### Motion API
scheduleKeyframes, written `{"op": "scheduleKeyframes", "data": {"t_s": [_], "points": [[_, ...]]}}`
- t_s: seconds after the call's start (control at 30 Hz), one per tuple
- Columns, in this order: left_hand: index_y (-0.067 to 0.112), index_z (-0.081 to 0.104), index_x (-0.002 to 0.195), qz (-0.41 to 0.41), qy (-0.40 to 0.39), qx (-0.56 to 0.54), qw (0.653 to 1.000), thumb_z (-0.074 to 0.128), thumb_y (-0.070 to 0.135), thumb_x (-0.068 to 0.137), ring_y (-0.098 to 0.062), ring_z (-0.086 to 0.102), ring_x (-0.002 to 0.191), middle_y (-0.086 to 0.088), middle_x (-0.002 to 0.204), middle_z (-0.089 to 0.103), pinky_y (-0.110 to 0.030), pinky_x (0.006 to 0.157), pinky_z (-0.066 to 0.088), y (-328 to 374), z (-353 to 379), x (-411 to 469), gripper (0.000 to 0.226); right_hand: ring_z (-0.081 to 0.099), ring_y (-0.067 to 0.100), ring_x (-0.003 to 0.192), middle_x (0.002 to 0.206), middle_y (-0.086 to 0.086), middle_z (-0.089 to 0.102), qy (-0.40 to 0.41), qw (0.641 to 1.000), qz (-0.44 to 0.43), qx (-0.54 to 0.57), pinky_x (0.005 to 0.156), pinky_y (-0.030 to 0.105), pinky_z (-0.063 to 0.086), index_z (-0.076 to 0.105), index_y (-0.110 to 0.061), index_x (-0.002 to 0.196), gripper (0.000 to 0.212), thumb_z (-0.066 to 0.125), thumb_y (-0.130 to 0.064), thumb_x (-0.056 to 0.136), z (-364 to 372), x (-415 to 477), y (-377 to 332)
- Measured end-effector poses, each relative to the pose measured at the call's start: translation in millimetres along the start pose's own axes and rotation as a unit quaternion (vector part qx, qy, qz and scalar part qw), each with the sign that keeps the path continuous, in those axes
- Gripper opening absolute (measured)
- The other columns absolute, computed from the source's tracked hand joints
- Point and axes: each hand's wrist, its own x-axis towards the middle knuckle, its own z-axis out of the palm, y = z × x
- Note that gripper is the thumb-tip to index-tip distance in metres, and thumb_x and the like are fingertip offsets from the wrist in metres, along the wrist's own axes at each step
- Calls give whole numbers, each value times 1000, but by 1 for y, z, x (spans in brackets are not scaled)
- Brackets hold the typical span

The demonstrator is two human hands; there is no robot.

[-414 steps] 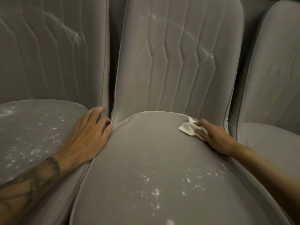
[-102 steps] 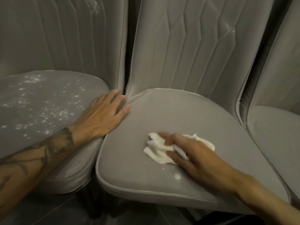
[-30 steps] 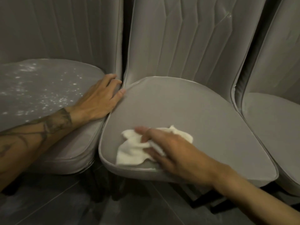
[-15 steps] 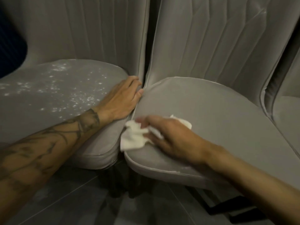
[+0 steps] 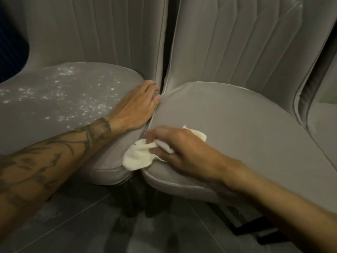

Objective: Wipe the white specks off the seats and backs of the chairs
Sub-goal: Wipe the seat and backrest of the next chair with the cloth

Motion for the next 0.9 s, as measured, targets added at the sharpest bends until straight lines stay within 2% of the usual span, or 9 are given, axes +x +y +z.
{"op": "scheduleKeyframes", "data": {"t_s": [0.07,0.17,0.27,0.4,0.47,0.57,0.67,0.77,0.9], "points": [[5,53,140,0,1,1,1000,36,36,111,-33,49,135,-11,151,45,-50,114,39,-1,1,0,46,61,16,102,113,3,66,1,1000,-8,-21,90,33,46,63,-8,117,21,56,-21,102,3,-4,-3],[4,53,140,2,-1,5,1000,37,36,111,-34,49,134,-14,149,46,-49,115,39,-3,3,1,46,58,13,119,128,1,62,-18,999,-23,-38,100,28,44,59,-10,129,29,55,-21,102,1,-58,1],[5,51,140,3,-3,9,1000,34,40,110,-33,49,134,-13,150,45,-48,115,39,-4,4,1,49,49,-4,129,139,-19,54,1,996,48,-71,103,19,42,58,-29,136,36,51,-32,101,-23,-124,13],[4,53,139,0,1,12,1000,36,38,110,-35,50,132,-14,150,45,-48,113,39,-3,6,2,48,58,6,125,131,-15,61,75,989,109,-64,97,31,47,58,-35,119,19,57,-34,99,-43,-158,16],[4,53,138,3,5,9,1000,37,37,110,-36,49,133,-14,150,45,-48,114,39,-2,6,2,46,61,7,115,123,-12,64,104,986,115,-65,94,32,48,60,-31,117,18,54,-35,101,-28,-133,6],[4,53,137,8,7,14,1000,37,39,109,-38,50,132,-16,149,46,-50,115,39,-4,6,3,48,61,16,109,120,-1,63,81,991,83,-67,94,34,46,63,-19,112,20,54,-34,102,3,-81,-6],[2,54,135,8,7,14,1000,31,48,104,-40,50,131,-19,145,48,-52,115,39,-7,7,6,59,59,16,114,124,0,62,87,992,67,-55,98,30,45,63,-15,111,18,58,-29,101,5,-87,-4],[0,54,133,17,11,23,1000,33,45,108,-40,51,130,-22,142,50,-49,116,37,-12,13,10,56,54,4,126,133,-10,60,118,982,128,-78,107,18,38,64,-19,114,19,60,-30,99,-14,-147,9],[-3,54,133,25,21,17,999,38,38,110,-40,49,133,-25,143,49,-47,118,36,-16,19,12,50,62,1,113,125,-23,62,219,935,253,-117,93,10,41,63,-27,107,12,64,-28,96,-49,-202,21]]}}
